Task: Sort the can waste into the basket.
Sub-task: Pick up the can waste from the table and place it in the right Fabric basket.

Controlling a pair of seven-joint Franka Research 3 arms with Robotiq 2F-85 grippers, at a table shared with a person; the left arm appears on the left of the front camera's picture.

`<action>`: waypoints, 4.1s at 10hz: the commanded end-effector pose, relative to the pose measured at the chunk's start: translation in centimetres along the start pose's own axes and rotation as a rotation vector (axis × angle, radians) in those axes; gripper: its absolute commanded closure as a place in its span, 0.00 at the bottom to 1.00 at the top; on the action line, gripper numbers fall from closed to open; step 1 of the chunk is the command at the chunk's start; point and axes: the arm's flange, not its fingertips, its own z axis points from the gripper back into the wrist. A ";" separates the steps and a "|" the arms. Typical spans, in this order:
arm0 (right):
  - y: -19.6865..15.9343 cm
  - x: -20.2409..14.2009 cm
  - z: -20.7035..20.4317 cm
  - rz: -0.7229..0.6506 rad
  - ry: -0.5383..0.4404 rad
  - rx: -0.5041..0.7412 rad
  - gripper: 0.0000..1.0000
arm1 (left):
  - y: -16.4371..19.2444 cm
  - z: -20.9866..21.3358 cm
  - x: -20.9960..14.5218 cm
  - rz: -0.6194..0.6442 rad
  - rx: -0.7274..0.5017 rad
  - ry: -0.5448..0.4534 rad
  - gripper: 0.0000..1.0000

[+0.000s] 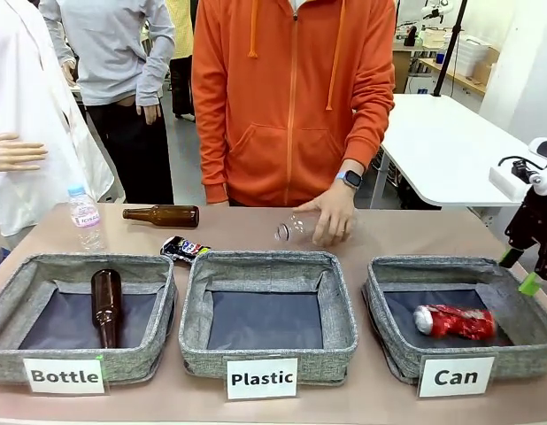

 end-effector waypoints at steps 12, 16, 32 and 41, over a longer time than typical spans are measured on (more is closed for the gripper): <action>-6.4 -16.9 6.5 -1.403 -1.609 0.852 0.00 | 0.1 0.0 -0.2 0.008 0.000 -0.003 0.00; -5.5 -18.7 4.8 -1.004 -0.988 0.741 0.00 | 0.1 0.0 -0.2 0.008 0.000 -0.003 0.00; -5.5 -18.7 4.8 -1.004 -0.988 0.741 0.00 | -9.9 -9.4 7.1 -0.141 0.427 0.171 0.00; -5.5 -18.7 4.8 -1.004 -0.988 0.741 0.00 | -16.1 -24.0 9.3 -0.437 0.708 0.257 0.00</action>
